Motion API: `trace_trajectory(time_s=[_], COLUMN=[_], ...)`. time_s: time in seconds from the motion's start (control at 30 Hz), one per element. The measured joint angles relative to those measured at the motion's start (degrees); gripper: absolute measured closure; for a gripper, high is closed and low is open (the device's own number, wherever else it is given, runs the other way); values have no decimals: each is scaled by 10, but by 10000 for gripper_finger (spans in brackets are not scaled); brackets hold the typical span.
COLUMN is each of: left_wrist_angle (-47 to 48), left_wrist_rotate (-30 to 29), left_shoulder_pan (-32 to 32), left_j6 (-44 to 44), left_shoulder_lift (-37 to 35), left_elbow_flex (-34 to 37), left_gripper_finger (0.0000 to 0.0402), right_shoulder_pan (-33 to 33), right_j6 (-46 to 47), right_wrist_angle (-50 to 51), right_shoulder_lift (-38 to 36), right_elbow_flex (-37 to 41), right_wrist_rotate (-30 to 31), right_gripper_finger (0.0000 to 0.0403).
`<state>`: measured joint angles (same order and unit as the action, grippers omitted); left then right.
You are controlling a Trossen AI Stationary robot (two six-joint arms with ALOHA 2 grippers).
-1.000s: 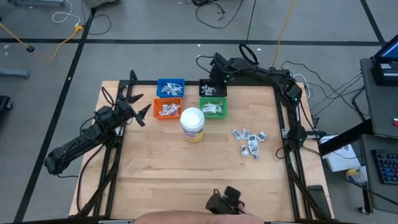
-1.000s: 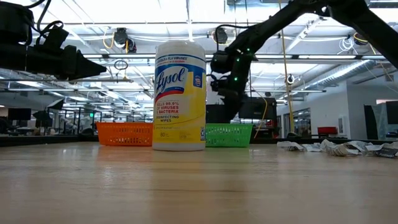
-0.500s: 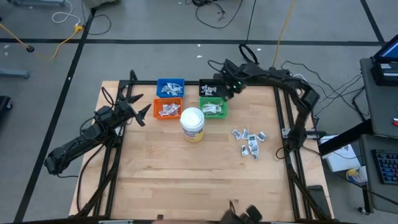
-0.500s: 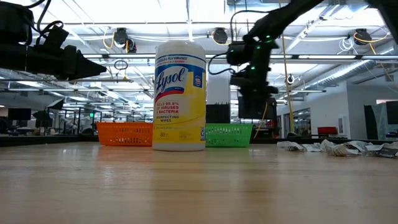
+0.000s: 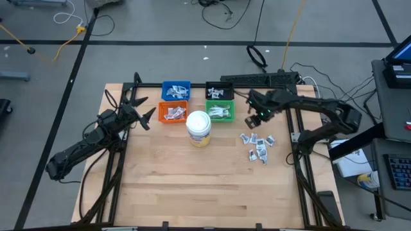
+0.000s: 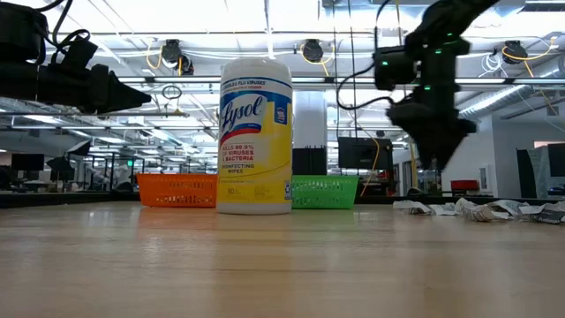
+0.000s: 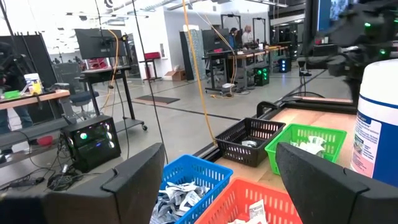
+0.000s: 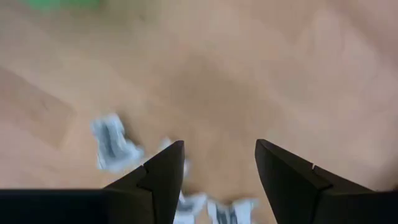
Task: Pick & Place First Aid Supplies
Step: Put the black towelette pack into the black bin
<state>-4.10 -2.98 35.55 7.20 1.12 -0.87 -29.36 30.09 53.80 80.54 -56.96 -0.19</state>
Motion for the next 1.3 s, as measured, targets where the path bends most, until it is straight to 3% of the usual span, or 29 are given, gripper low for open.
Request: trace_trajectory(time_s=[0.37,0.97,1.1,1.3], left_wrist_angle=[0,0,0,0], left_wrist_rotate=[0,0,0,0], left_shoulder_pan=[0,0,0,0], left_j6=[0,0,0,0], left_shoulder_lift=[0,0,0,0], left_elbow_flex=[0,0,0,0], left_gripper_finger=[92,91,91,91], right_shoulder_pan=[42,70,70,70], right_j6=[53,26,20,5], right_wrist_angle=[35,-34,-49,-43], right_shoulder_lift=[-106,-97,-86,-85], right_elbow_flex=[122,221,227,226], right_wrist_rotate=[-1,-62,-76,-80], right_gripper_finger=[208,211,250,379])
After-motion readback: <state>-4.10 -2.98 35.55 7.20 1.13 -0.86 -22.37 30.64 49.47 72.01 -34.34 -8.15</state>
